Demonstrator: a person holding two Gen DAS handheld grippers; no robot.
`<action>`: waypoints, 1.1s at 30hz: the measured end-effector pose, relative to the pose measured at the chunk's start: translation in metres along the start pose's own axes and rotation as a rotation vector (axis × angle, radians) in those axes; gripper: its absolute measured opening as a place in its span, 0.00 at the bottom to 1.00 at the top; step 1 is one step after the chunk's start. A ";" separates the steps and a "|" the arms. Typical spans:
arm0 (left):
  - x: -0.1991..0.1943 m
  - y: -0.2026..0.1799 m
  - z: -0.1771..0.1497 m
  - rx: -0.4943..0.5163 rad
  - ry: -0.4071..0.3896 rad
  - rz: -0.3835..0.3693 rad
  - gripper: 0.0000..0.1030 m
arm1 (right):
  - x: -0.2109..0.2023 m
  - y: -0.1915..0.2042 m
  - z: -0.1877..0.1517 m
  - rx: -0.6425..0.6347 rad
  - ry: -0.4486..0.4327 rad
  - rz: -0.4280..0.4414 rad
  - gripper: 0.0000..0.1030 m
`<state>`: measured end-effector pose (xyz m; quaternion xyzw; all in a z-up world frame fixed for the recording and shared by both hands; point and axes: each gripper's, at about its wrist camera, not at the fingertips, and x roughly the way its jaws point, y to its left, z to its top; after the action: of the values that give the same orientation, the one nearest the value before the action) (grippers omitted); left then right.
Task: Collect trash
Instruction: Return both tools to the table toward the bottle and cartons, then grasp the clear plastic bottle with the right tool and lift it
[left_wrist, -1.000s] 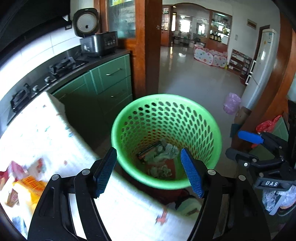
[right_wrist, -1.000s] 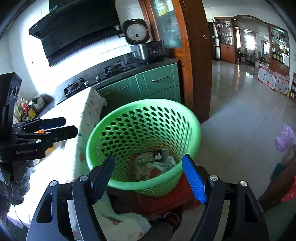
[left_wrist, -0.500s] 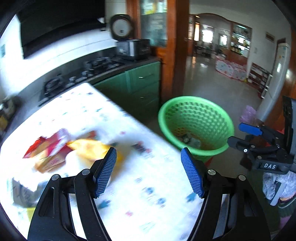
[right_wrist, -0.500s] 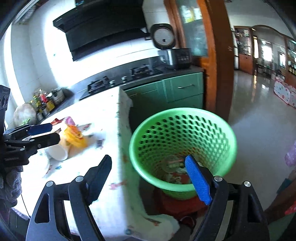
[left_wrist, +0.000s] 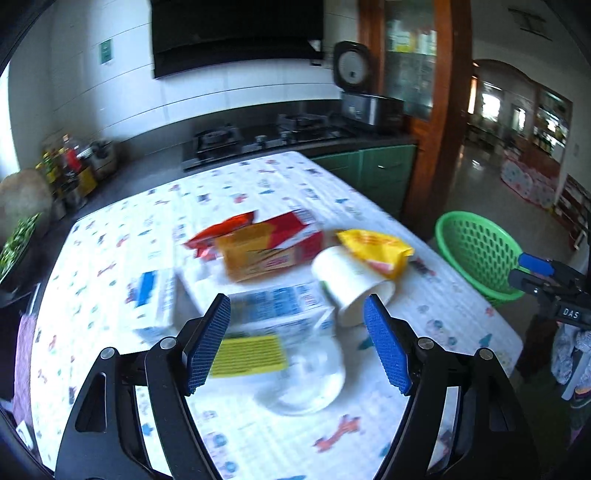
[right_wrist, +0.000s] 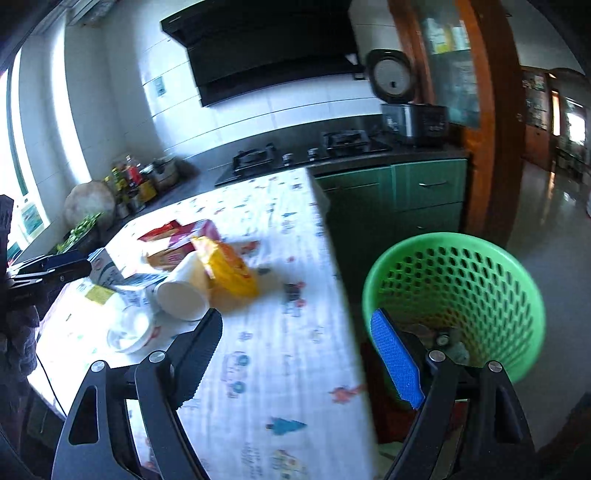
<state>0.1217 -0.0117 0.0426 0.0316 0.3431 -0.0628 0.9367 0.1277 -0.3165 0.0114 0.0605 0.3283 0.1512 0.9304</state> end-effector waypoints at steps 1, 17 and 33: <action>-0.002 0.009 -0.002 -0.015 -0.001 0.008 0.72 | 0.002 0.005 0.001 -0.010 0.006 0.011 0.78; -0.043 0.122 -0.045 -0.216 -0.003 0.168 0.74 | 0.059 0.141 0.010 -0.369 0.152 0.301 0.78; -0.043 0.167 -0.077 -0.331 0.024 0.222 0.74 | 0.124 0.257 0.010 -0.742 0.273 0.494 0.67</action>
<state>0.0637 0.1651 0.0142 -0.0845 0.3541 0.0986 0.9262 0.1637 -0.0335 -0.0003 -0.2204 0.3471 0.4819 0.7737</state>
